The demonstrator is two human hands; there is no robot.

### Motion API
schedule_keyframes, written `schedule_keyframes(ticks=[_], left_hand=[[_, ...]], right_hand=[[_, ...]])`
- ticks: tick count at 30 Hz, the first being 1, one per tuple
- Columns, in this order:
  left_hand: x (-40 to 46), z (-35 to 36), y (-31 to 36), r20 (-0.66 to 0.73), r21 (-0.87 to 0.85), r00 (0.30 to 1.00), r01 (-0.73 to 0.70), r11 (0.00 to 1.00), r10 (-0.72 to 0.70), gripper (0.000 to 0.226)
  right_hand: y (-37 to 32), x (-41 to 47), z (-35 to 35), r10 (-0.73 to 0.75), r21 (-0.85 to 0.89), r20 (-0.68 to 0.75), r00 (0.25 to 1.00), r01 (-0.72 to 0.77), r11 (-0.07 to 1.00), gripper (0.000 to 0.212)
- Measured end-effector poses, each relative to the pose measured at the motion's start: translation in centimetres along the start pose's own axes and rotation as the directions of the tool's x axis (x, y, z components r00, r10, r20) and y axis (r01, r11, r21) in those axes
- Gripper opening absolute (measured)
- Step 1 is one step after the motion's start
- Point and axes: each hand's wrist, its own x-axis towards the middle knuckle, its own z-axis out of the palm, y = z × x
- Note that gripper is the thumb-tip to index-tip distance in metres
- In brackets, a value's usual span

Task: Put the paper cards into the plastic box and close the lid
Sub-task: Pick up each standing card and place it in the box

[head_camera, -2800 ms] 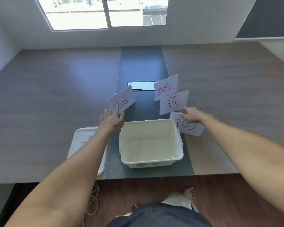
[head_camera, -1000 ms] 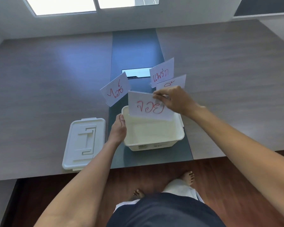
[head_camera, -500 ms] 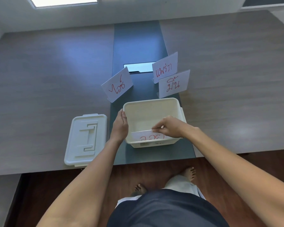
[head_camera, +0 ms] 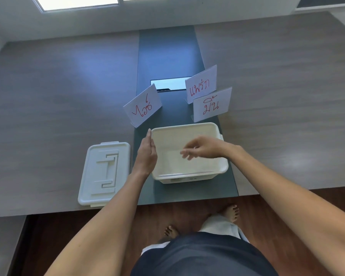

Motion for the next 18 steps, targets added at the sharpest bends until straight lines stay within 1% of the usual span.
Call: schedule_keyframes(ticks=[3, 5, 7, 9, 11, 13, 15, 18], left_hand=[[-0.2, 0.4, 0.0, -0.013, 0.022, 1.000, -0.010, 1.000, 0.011, 0.051], [-0.2, 0.6, -0.2, -0.027, 0.018, 1.000, -0.016, 1.000, 0.016, 0.052], [-0.2, 0.9, -0.3, -0.042, 0.010, 0.999, -0.016, 1.000, 0.016, 0.051], [-0.2, 1.1, -0.4, -0.060, 0.009, 0.998, -0.017, 1.000, 0.018, 0.051], [0.0, 1.3, -0.7, -0.082, 0.009, 0.996, -0.018, 1.000, 0.018, 0.051], [0.2, 1.5, -1.0, -0.095, 0.009, 0.995, -0.018, 1.000, 0.018, 0.050], [0.4, 1.6, -1.2, -0.104, 0.011, 0.994, -0.014, 1.000, 0.015, 0.050], [0.6, 1.7, -1.2, -0.113, 0.007, 0.993, -0.023, 1.000, 0.023, 0.050]], right_hand=[[0.1, 1.2, -2.8, -0.077, 0.091, -0.225, 0.971, 0.100, 0.991, 0.029], [0.5, 2.1, -4.9, -0.062, 0.129, -0.390, 0.919, 0.121, 0.984, 0.028], [1.4, 3.5, -7.0, -0.009, 0.110, -0.557, 0.830, 0.084, 0.990, 0.028], [2.7, 4.9, -9.1, 0.019, 0.027, -0.660, 0.751, -0.001, 1.000, 0.027], [4.5, 6.3, -11.4, 0.007, -0.085, -0.689, 0.725, -0.090, 0.992, 0.028], [6.3, 7.3, -13.4, -0.005, -0.228, -0.676, 0.737, -0.203, 0.952, 0.037], [7.9, 8.0, -14.8, 0.030, -0.347, -0.627, 0.779, -0.313, 0.884, 0.050], [10.4, 8.1, -15.9, 0.144, -0.468, -0.525, 0.839, -0.426, 0.774, 0.068]])
